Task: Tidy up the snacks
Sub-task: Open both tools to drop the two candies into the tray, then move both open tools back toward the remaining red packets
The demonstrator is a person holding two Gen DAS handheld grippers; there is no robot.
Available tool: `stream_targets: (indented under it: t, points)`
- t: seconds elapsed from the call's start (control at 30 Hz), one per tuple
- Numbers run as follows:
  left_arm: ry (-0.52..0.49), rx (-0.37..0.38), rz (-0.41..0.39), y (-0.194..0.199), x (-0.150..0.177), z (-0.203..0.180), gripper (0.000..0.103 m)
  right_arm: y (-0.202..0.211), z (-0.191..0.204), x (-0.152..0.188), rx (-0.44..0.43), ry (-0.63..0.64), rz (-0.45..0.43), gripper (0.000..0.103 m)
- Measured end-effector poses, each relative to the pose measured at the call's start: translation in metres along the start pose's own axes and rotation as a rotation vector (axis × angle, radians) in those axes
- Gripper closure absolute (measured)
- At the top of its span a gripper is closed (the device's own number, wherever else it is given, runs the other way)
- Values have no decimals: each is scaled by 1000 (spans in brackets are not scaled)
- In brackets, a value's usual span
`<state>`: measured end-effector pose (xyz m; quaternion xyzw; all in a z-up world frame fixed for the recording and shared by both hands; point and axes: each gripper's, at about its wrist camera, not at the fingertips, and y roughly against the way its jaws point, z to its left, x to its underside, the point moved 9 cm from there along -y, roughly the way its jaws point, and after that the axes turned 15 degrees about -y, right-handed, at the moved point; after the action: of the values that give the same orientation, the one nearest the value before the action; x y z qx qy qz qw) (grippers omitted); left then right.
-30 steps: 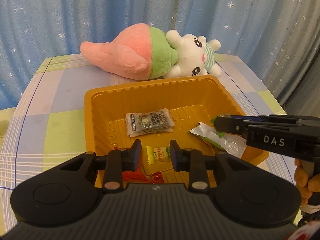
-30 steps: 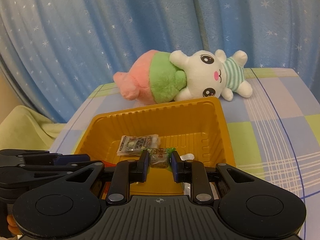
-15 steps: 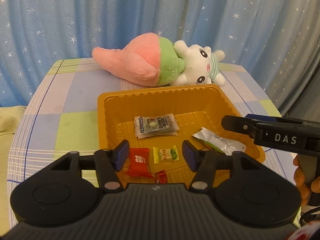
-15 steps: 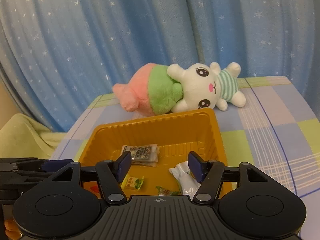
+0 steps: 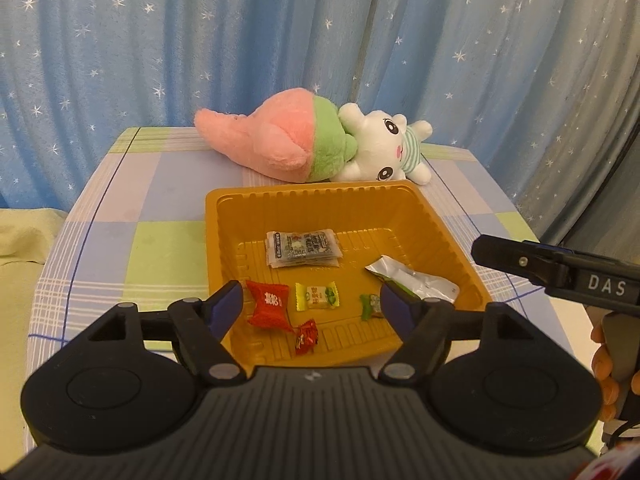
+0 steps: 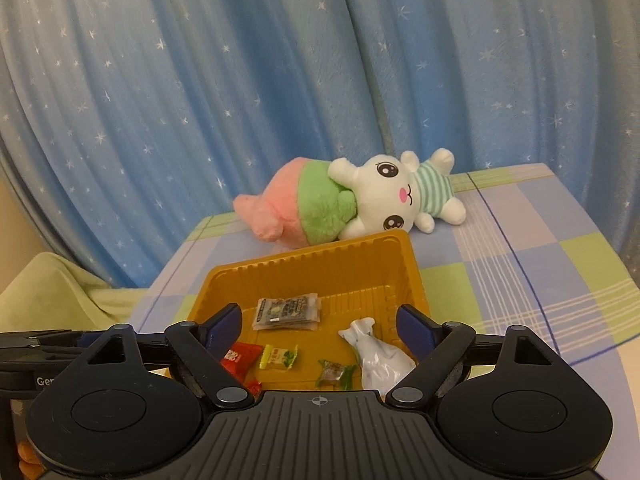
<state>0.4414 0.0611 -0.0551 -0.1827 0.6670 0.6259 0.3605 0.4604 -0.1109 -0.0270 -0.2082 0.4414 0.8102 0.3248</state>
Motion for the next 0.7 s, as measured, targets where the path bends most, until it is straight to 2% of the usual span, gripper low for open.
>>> stream_targets:
  t: [0.3, 0.7]
  points:
    - [17, -2, -12, 38, 22, -6, 29, 36, 0, 20, -3, -27, 2, 16]
    - [25, -2, -5, 82, 65, -15, 29, 75, 3, 66, -5, -26, 57, 16]
